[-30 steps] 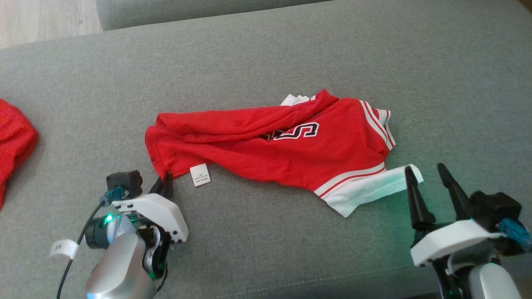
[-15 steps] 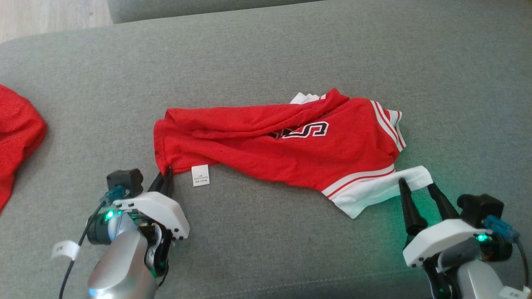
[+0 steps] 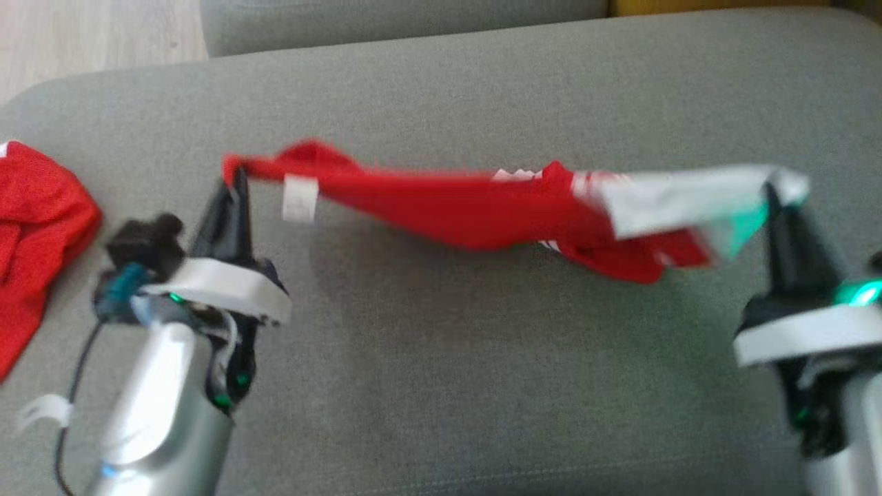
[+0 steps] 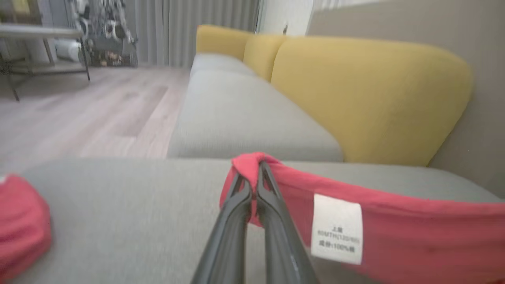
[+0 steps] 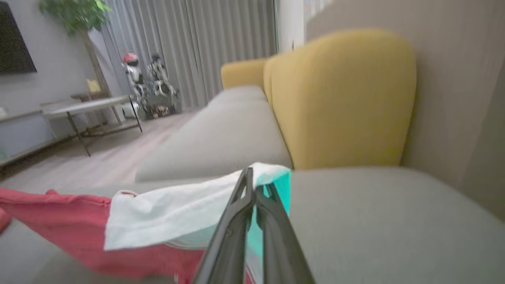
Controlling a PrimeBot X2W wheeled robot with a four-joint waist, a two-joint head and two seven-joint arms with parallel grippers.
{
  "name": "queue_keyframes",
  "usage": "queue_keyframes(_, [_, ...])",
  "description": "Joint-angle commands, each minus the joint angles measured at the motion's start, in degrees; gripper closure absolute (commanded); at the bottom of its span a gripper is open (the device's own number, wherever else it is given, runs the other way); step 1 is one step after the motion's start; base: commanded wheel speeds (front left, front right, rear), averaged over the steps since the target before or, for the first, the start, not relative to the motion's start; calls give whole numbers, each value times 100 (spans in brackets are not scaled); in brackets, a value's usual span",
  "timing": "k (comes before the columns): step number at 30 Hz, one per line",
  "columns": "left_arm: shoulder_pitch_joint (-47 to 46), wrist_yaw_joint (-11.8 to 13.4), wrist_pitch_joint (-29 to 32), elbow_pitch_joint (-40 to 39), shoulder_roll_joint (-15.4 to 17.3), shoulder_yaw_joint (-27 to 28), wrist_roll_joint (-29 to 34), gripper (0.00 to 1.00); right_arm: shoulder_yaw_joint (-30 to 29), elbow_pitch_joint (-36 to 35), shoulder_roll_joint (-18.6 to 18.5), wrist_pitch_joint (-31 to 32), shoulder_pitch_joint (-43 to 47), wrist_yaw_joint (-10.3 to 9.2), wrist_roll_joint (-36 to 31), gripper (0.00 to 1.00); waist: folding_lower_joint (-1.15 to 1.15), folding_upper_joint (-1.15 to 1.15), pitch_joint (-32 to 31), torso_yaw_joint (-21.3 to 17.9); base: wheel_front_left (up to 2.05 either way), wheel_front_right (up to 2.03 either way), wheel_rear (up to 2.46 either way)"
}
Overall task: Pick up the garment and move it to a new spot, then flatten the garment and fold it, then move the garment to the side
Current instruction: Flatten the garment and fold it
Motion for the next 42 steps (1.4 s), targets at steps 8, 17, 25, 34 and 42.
queue_keyframes(8, [-224, 281, 425, -2309, 548, 329, 223, 100, -128, -1349, -688, 342, -955, -5, 180, 100, 0, 0, -338, 96, 0, 0, 0])
queue_keyframes(17, [-617, 380, 1237, -3670, 872, 415, 264, 100, -365, -2044, -1074, 761, -1876, -5, 194, 100, 0, 0, -727, 180, 0, 0, 0])
queue_keyframes(25, [-758, 433, 1539, -4054, 947, 446, 201, 100, -334, -2061, -1217, 1084, -2328, -5, 357, 100, 0, 0, -840, 193, 0, 0, 0])
queue_keyframes(34, [-1110, 181, 1365, -3355, 785, 327, -80, 100, 26, -1379, -1233, 1125, -2807, -5, 671, 100, 0, 0, -614, 195, 0, 0, 0])
queue_keyframes(42, [-2446, -244, 912, -1702, 540, 203, -195, 100, 811, 275, -1261, 737, -4424, -5, 1136, 100, 0, 0, -165, 242, 0, 0, 0])
